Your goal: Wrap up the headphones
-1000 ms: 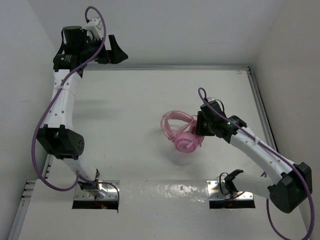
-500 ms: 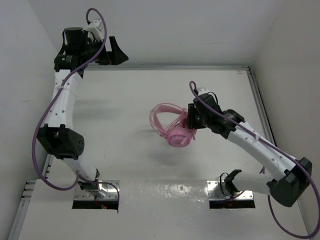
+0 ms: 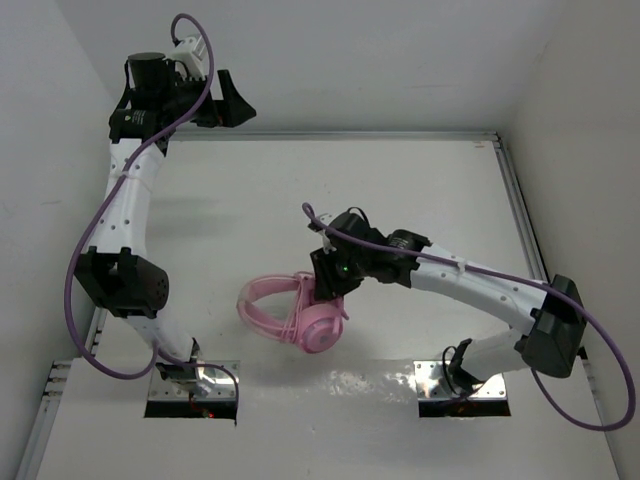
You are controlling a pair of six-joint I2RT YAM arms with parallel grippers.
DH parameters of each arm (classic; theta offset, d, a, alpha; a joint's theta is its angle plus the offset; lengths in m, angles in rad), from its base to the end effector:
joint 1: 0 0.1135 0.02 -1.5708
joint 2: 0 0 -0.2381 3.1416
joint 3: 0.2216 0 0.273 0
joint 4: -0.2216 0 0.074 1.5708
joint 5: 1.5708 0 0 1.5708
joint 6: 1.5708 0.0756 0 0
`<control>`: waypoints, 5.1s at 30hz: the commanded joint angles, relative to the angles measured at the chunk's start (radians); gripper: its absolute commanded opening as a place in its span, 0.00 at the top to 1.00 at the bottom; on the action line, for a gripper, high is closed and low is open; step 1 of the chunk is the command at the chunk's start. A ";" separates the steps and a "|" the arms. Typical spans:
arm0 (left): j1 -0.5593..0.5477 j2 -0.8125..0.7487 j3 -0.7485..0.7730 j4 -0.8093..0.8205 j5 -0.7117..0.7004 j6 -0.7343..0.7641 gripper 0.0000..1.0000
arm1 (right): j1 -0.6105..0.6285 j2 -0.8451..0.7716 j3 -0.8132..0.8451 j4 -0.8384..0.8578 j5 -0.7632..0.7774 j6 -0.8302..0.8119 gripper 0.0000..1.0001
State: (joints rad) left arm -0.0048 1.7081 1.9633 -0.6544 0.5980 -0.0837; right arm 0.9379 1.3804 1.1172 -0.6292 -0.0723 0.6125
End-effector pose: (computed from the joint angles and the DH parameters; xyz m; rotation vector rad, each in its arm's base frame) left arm 0.4207 -0.0446 0.4216 0.3153 1.9256 -0.6448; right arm 0.1976 0.2786 0.2196 -0.4565 2.5753 0.7133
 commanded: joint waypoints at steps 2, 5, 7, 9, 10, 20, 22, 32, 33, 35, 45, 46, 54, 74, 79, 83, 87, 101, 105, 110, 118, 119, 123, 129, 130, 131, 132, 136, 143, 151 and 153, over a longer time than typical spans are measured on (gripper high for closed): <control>0.002 -0.007 0.002 0.052 0.005 -0.007 0.06 | 0.021 -0.014 0.020 0.178 -0.138 0.033 1.00; 0.000 -0.004 -0.003 0.056 0.013 -0.010 0.06 | 0.019 -0.032 -0.023 0.220 -0.139 0.059 1.00; 0.002 -0.001 -0.001 0.056 0.017 -0.013 0.06 | 0.016 -0.043 -0.042 0.247 -0.121 0.087 1.00; 0.000 0.001 -0.003 0.059 0.023 -0.016 0.06 | 0.006 -0.069 -0.066 0.267 -0.058 0.134 1.00; 0.000 0.002 -0.006 0.062 0.025 -0.021 0.06 | -0.002 -0.082 -0.079 0.272 -0.017 0.156 1.00; -0.003 -0.007 -0.029 0.064 0.043 -0.028 0.06 | -0.053 -0.185 -0.220 0.254 0.403 0.357 1.00; -0.003 -0.010 -0.033 0.062 0.048 -0.028 0.06 | -0.054 -0.204 -0.238 0.202 0.503 0.400 1.00; -0.006 0.001 -0.043 0.070 0.049 -0.033 0.07 | -0.056 -0.261 -0.188 0.144 0.553 0.245 1.00; -0.006 0.004 -0.044 0.073 0.043 -0.031 0.07 | -0.051 -0.226 -0.150 0.143 0.484 0.187 1.00; -0.006 0.004 -0.053 0.096 0.040 -0.021 0.15 | -0.048 -0.184 -0.108 0.148 0.392 0.117 1.00; -0.023 0.218 -0.096 0.153 0.268 0.168 0.31 | -0.030 -0.118 0.156 0.221 -0.064 -0.298 1.00; -0.032 0.228 -0.099 0.176 0.288 0.161 0.31 | -0.030 -0.112 0.180 0.209 -0.078 -0.318 1.00; -0.171 0.114 -0.246 0.179 0.431 0.326 0.30 | -0.033 -0.026 0.343 0.220 -0.060 -0.367 1.00; -0.374 0.151 -0.442 -0.251 0.510 0.699 0.39 | -0.208 -0.228 -0.195 0.612 0.039 -0.045 1.00; -0.374 0.151 -0.431 -0.166 0.450 0.610 0.40 | -0.203 -0.262 -0.278 0.651 0.016 -0.014 1.00; -0.373 0.153 -0.400 -0.107 0.376 0.556 0.36 | -0.127 -0.268 -0.278 0.605 0.002 -0.034 1.00; -0.371 0.145 -0.377 -0.099 0.352 0.559 0.31 | -0.042 -0.261 -0.275 0.566 0.012 -0.022 1.00; -0.345 0.148 -0.265 -0.024 0.273 0.490 0.22 | 0.179 -0.136 -0.197 0.487 -0.061 -0.037 1.00; -0.333 0.156 -0.250 0.013 0.281 0.452 0.22 | 0.164 -0.175 -0.270 0.508 -0.047 -0.026 1.00; -0.330 0.171 -0.264 0.052 0.269 0.417 0.22 | 0.084 -0.127 -0.266 0.525 -0.061 -0.023 1.00; -0.279 0.200 -0.284 0.068 0.230 0.360 0.21 | 0.061 0.097 -0.083 0.508 -0.024 -0.103 1.00; -0.261 0.203 -0.285 0.079 0.229 0.340 0.20 | 0.056 0.117 -0.065 0.516 -0.011 -0.097 1.00; -0.147 0.222 -0.261 0.111 0.148 0.243 0.20 | 0.015 0.253 -0.013 0.560 0.066 -0.013 1.00; -0.121 0.209 -0.263 0.035 0.069 0.338 0.19 | 0.007 0.451 0.182 0.546 0.187 0.024 1.00; -0.119 0.203 -0.273 0.036 0.071 0.343 0.19 | 0.003 0.504 0.225 0.545 0.215 0.024 1.00; -0.119 0.190 -0.291 0.036 0.069 0.349 0.19 | -0.008 0.531 0.245 0.543 0.227 0.035 1.00; -0.118 0.185 -0.300 0.036 0.068 0.360 0.19 | -0.017 0.557 0.265 0.536 0.236 0.041 1.00; -0.116 0.157 -0.331 0.038 0.056 0.377 0.19 | -0.044 0.669 0.374 0.490 0.319 0.014 1.00; -0.103 0.140 -0.346 0.025 0.046 0.407 0.17 | -0.044 0.712 0.484 0.395 0.293 -0.148 0.39; -0.095 0.140 -0.314 0.021 0.049 0.401 0.17 | -0.040 0.600 0.483 0.312 0.281 -0.207 0.23; -0.092 0.142 -0.305 0.019 0.051 0.400 0.17 | -0.040 0.548 0.458 0.306 0.279 -0.212 0.22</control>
State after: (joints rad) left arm -0.1028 1.9076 1.6211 -0.6380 0.6361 0.3058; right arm 0.8989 2.0590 1.5837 -0.3119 0.2050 0.4408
